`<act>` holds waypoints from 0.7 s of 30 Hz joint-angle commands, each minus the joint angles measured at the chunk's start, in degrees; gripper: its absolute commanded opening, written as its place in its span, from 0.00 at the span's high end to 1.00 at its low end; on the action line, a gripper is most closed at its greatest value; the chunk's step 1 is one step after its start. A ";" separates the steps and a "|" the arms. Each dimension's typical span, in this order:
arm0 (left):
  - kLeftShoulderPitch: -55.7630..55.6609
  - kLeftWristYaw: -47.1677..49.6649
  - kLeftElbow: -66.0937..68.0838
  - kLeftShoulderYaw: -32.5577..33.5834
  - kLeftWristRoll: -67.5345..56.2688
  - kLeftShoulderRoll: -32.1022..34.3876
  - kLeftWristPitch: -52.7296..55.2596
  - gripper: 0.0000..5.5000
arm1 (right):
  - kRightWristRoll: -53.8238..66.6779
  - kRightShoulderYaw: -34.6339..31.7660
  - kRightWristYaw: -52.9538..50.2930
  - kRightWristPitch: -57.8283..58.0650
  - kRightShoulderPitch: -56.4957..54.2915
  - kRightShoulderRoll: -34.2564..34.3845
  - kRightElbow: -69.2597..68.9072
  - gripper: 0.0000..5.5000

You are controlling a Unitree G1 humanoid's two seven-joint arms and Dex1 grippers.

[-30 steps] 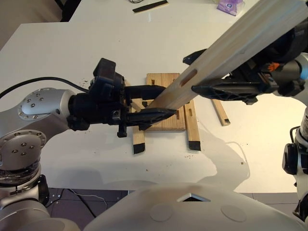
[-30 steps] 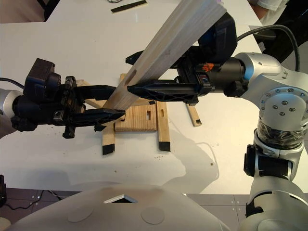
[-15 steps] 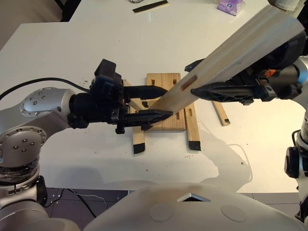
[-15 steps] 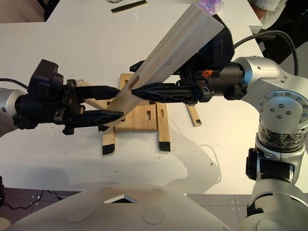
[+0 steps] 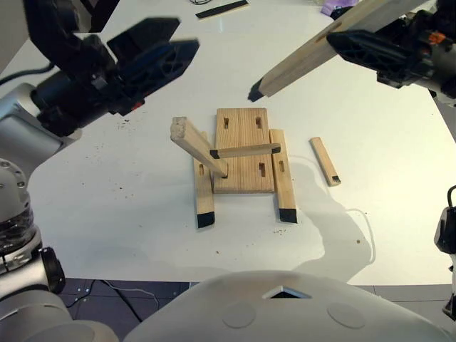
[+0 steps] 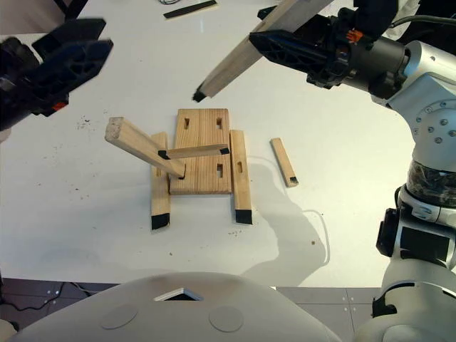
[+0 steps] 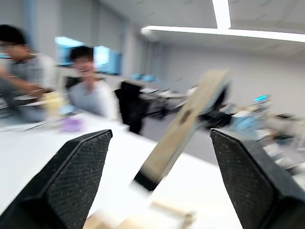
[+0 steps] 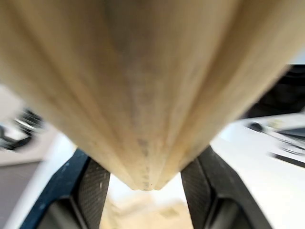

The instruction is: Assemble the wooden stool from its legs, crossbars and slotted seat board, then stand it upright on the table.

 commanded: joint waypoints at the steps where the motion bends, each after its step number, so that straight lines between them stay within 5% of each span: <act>1: 11.99 -11.78 3.15 -3.26 21.47 2.78 -8.14 0.31 | -9.22 3.32 1.93 -6.70 4.21 0.45 2.93 0.64; 8: 21.55 -22.36 2.29 -8.73 36.51 1.73 -15.23 0.31 | -15.77 10.44 9.93 -10.93 15.02 1.00 2.91 0.64; 21: 23.38 -23.81 5.60 -13.11 45.06 -5.03 -17.84 0.31 | -24.17 14.83 15.03 -22.08 23.71 1.60 -3.44 0.64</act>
